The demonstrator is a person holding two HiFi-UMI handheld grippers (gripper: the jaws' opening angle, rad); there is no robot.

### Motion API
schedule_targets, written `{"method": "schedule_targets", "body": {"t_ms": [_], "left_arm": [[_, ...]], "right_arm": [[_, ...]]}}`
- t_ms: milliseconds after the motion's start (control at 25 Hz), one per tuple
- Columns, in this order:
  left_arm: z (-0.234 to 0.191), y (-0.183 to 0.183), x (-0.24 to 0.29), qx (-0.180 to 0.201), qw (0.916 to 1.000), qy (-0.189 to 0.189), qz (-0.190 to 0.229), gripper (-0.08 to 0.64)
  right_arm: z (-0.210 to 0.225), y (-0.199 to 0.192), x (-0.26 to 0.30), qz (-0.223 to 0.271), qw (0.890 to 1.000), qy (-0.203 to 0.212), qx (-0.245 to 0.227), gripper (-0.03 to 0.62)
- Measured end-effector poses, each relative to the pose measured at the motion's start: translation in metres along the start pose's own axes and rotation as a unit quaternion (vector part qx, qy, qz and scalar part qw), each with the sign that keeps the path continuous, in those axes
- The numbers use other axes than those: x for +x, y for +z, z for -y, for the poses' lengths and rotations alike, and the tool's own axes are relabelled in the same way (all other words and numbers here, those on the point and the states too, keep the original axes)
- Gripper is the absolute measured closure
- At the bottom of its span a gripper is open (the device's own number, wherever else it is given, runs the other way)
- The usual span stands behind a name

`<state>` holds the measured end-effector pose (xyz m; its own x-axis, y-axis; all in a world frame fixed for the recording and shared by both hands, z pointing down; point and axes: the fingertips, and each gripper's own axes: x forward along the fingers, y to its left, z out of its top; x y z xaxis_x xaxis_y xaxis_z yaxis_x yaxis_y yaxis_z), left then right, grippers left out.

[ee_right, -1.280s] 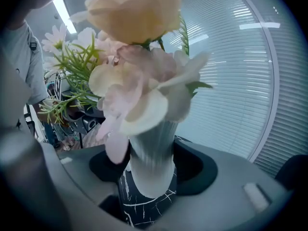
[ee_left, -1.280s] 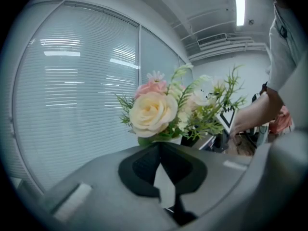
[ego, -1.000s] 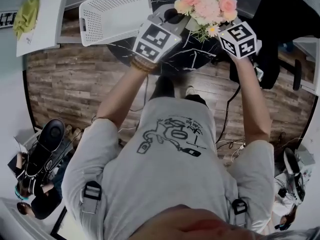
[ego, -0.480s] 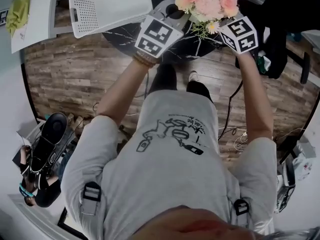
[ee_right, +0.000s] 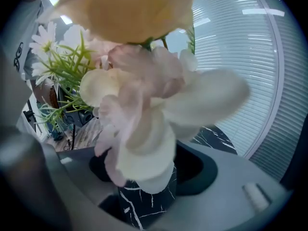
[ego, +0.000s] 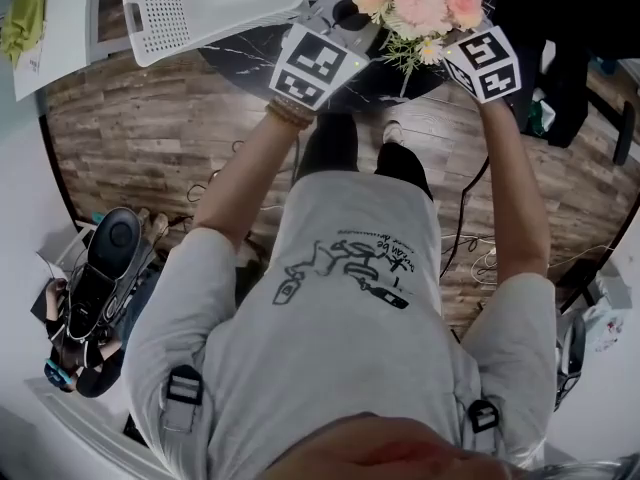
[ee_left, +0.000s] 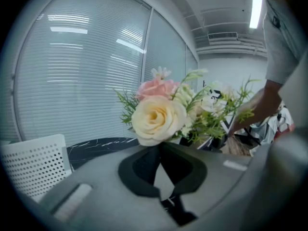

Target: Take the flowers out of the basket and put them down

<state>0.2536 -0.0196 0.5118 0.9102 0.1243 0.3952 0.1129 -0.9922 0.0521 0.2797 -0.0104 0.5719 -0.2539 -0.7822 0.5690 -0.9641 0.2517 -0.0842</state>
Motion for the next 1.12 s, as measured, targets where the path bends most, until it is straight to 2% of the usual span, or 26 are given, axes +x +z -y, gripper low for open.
{"method": "schedule_targets", "body": {"t_ms": [440, 1120], "left_arm": [[-0.005, -0.028, 0.001, -0.023, 0.9997, -0.001, -0.003, 0.557], [-0.007, -0.038, 0.002, -0.032, 0.9995, 0.001, -0.007, 0.557]], "right_arm": [[-0.006, -0.018, 0.019, -0.015, 1.0, 0.002, -0.008, 0.305], [-0.007, -0.022, 0.026, -0.008, 1.0, -0.003, -0.018, 0.302]]}}
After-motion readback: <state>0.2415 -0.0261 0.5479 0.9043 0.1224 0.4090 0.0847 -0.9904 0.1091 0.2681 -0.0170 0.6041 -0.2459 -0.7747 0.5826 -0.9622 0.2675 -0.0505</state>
